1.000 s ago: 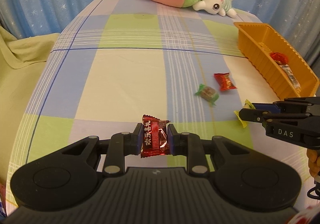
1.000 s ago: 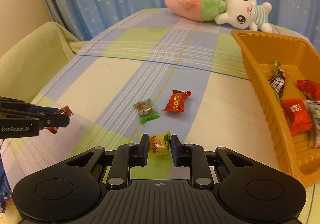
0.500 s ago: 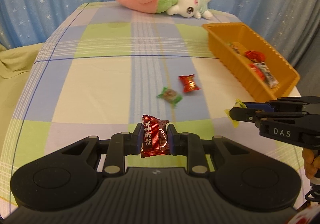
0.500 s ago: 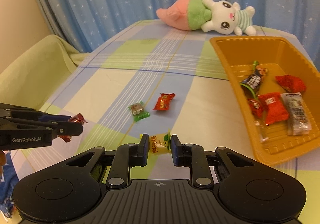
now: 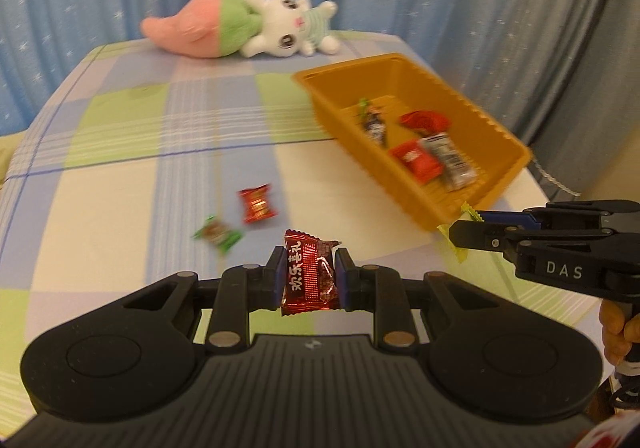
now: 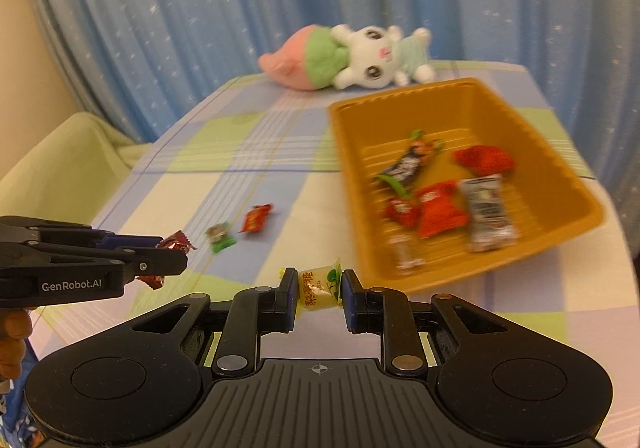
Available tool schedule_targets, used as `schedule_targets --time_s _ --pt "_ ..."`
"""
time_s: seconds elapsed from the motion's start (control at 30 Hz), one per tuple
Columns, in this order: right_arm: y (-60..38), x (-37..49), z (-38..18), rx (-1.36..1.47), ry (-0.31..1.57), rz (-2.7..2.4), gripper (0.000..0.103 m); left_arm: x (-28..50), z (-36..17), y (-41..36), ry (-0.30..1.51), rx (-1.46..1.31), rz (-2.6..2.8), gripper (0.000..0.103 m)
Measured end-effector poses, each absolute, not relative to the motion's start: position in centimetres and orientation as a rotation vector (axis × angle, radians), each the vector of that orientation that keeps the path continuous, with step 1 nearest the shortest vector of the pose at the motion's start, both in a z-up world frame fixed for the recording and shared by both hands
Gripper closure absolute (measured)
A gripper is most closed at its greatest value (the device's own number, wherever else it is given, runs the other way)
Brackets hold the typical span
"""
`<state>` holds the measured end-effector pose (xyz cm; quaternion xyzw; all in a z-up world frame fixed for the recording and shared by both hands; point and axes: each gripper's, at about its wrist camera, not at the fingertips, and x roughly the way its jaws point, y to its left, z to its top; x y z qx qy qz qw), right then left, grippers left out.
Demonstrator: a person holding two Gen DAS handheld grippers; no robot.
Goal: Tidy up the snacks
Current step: 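Close the right gripper on the yellow candy and lift it, then carry the yellow candy and dark red packet over the orange tray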
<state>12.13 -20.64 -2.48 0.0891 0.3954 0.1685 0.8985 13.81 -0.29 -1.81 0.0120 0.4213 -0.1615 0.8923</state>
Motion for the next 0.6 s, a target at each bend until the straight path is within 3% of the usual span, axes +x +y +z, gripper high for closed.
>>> schedule_targets --time_s 0.6 --pt "-32.3 14.2 0.1 0.222 0.735 0.192 0.08 17.8 -0.4 -11.7 0.825 0.034 -0.434 0.08"
